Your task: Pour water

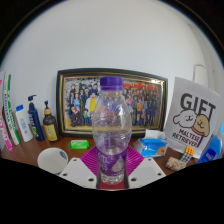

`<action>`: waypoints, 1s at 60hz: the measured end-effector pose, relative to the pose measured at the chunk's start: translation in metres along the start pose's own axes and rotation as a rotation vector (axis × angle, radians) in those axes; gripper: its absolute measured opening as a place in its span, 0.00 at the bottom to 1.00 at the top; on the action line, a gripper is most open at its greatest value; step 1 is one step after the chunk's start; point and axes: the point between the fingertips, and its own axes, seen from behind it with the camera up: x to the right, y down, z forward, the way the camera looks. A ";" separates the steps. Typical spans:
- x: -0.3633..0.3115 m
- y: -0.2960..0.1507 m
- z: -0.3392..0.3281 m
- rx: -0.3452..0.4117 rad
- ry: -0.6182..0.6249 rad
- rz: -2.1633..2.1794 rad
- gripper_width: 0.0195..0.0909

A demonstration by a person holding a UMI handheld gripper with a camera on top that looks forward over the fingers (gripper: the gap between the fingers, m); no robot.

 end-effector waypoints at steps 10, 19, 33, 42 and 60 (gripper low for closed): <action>-0.002 0.048 0.010 -0.055 -0.015 0.028 0.16; -0.002 0.055 0.004 -0.023 0.009 0.036 0.24; -0.001 0.053 -0.005 -0.065 0.020 0.051 0.76; 0.001 0.040 -0.047 -0.110 0.066 0.034 0.92; -0.052 0.006 -0.207 -0.256 0.081 0.028 0.94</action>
